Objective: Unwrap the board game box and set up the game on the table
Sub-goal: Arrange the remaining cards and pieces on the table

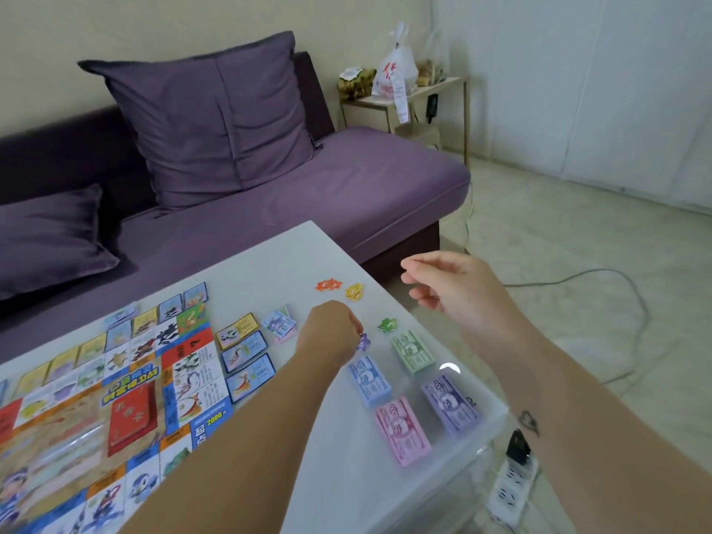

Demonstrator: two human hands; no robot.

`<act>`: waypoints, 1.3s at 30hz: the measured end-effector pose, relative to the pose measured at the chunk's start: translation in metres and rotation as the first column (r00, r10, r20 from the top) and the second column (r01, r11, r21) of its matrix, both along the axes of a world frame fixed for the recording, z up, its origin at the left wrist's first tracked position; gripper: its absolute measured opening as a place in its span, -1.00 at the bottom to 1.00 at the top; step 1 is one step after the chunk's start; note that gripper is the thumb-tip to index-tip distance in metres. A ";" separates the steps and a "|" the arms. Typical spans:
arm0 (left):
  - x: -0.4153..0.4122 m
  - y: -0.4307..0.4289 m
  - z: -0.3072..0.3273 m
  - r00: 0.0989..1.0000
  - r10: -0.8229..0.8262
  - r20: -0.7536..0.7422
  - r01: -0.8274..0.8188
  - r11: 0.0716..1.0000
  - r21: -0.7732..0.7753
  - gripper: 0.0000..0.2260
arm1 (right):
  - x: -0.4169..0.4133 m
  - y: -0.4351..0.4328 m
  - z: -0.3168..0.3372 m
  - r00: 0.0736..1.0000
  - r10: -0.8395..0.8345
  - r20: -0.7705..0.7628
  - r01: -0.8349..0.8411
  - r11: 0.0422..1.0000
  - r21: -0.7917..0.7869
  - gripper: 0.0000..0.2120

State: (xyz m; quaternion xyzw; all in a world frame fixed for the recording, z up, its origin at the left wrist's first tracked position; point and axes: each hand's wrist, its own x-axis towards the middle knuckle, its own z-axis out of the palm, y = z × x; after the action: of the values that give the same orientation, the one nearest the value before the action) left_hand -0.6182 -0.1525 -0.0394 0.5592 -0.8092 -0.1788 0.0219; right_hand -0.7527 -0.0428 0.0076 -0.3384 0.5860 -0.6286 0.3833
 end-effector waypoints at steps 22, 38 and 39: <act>-0.025 -0.072 0.006 0.903 -0.244 0.353 0.307 0.942 -0.135 -0.77 | -0.011 -0.031 -0.010 0.990 -0.081 0.114 0.075 0.995 0.058 -0.91; -0.035 -0.088 0.020 0.846 -0.372 0.381 0.372 0.925 0.078 -0.65 | 0.013 -0.040 -0.004 0.996 -0.025 0.080 0.022 0.999 0.031 -0.92; -0.036 -0.090 0.021 0.840 -0.379 0.389 0.369 0.924 0.105 -0.65 | 0.013 -0.041 -0.005 0.996 -0.022 0.081 0.020 0.999 0.030 -0.92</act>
State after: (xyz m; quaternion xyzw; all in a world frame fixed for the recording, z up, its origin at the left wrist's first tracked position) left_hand -0.6542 -0.2421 -0.0180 0.4155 -0.8872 -0.0715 -0.1873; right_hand -0.7394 -0.0839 0.0025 -0.3006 0.5825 -0.6374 0.4051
